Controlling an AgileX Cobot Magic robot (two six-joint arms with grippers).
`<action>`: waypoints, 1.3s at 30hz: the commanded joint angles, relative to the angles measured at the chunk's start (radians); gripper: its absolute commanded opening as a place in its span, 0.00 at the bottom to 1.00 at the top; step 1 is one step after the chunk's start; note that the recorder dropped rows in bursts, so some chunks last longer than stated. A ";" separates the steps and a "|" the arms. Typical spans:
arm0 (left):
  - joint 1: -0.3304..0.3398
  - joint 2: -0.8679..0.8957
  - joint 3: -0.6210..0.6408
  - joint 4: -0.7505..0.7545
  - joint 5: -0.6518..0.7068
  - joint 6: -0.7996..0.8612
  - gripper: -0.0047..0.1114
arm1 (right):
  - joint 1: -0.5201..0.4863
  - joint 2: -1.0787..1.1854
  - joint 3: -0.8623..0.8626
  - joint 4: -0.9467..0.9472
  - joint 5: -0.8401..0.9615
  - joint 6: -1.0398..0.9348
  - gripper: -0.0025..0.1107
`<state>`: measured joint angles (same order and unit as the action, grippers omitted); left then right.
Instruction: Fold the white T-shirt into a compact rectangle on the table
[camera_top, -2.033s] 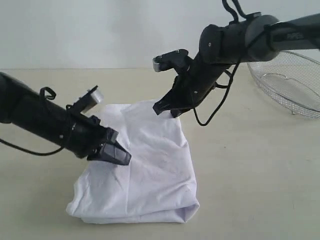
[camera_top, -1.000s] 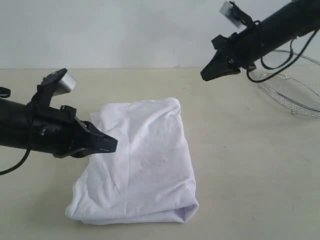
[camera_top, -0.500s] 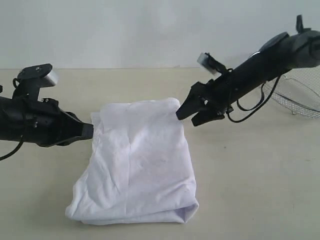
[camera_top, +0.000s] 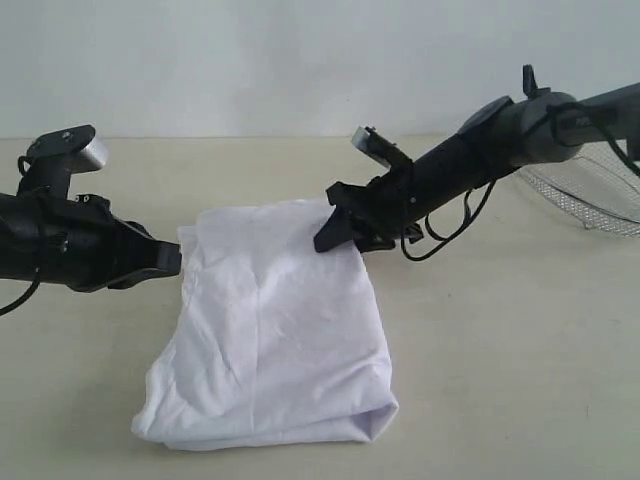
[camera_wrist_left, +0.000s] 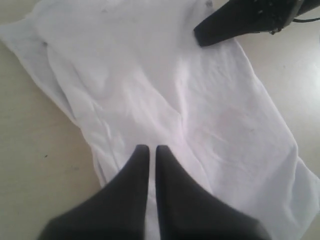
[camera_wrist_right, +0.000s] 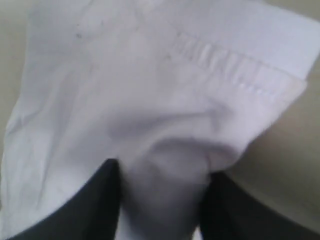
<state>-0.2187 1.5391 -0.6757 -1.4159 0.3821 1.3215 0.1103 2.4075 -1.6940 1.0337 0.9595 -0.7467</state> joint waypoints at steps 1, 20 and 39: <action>0.016 -0.008 0.000 0.000 0.014 -0.006 0.08 | 0.028 0.040 0.002 -0.063 -0.102 0.008 0.03; 0.118 -0.008 0.001 0.184 0.087 -0.156 0.08 | 0.088 0.166 -0.496 -0.088 -0.298 0.140 0.02; 0.116 -0.008 0.001 0.182 0.142 -0.164 0.08 | 0.040 0.257 -0.620 -0.097 -0.555 0.309 0.02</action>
<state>-0.1035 1.5391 -0.6757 -1.2311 0.5127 1.1635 0.1585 2.6709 -2.3047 0.9293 0.4237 -0.4256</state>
